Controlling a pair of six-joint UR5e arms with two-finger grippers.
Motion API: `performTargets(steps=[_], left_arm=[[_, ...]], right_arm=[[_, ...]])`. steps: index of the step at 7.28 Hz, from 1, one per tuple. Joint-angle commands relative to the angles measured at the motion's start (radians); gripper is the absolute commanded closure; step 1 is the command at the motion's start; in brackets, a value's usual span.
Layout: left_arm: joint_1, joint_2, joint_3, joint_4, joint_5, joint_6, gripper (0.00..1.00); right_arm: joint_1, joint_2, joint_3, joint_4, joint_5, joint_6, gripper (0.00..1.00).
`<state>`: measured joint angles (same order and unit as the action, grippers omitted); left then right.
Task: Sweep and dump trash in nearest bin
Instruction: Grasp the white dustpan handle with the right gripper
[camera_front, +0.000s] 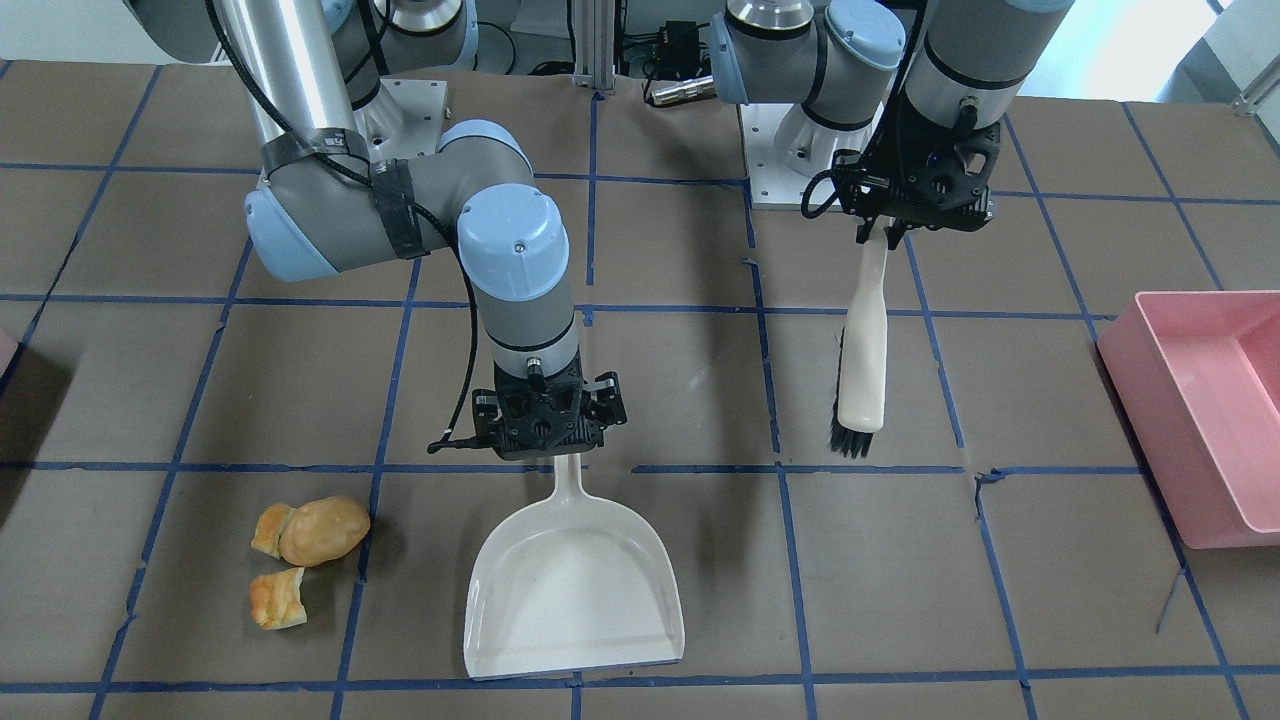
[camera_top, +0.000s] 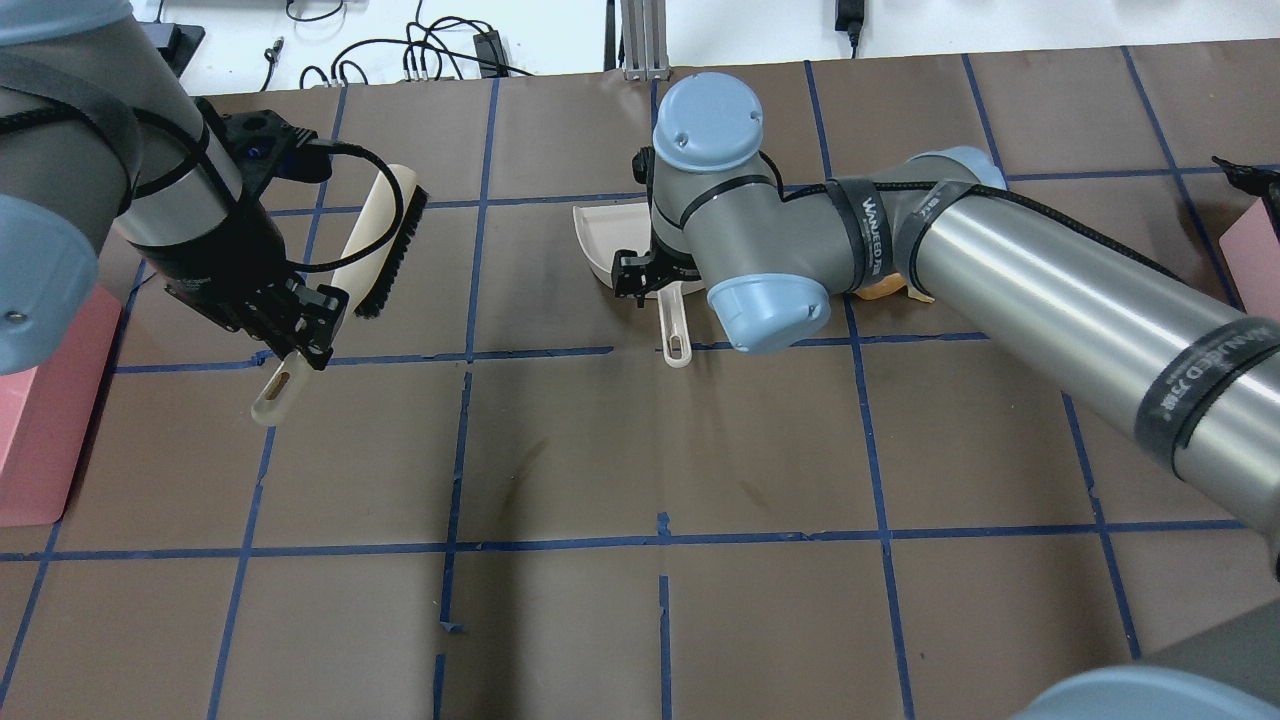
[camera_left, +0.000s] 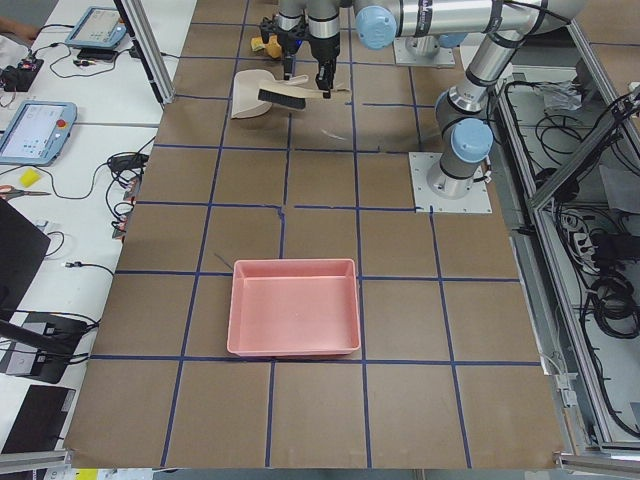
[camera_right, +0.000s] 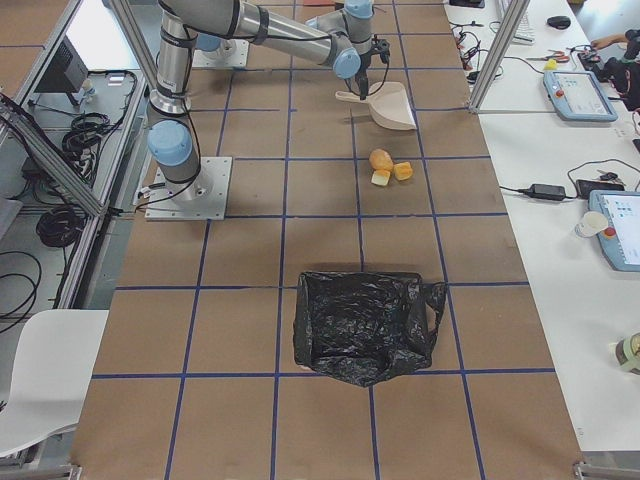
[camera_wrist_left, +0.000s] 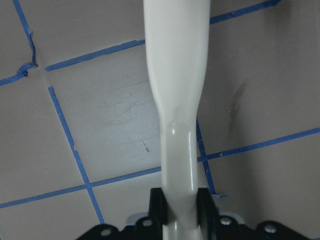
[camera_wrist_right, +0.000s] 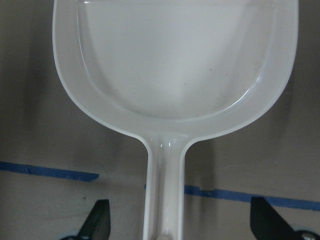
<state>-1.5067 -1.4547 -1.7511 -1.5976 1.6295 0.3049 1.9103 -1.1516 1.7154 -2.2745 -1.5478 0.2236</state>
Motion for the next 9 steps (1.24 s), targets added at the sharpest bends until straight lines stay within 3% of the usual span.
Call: performTargets(steps=[1,5,8,9], left_arm=[[0.002,0.002,-0.001,-0.004,0.0,0.002,1.0],[-0.006,0.014,0.005,-0.03,0.007,0.0,1.0],[-0.007,0.014,0.001,-0.028,0.003,-0.001,1.0],[-0.007,0.014,0.002,-0.028,0.003,-0.001,1.0]], right_arm=[[0.019,-0.016,0.068,-0.042,-0.003,0.026,0.0],[0.003,-0.005,0.055,-0.062,-0.001,0.019,0.16],[0.009,0.003,0.059,-0.057,0.002,0.019,0.2],[0.009,0.003,0.056,-0.057,0.002,0.017,0.26]])
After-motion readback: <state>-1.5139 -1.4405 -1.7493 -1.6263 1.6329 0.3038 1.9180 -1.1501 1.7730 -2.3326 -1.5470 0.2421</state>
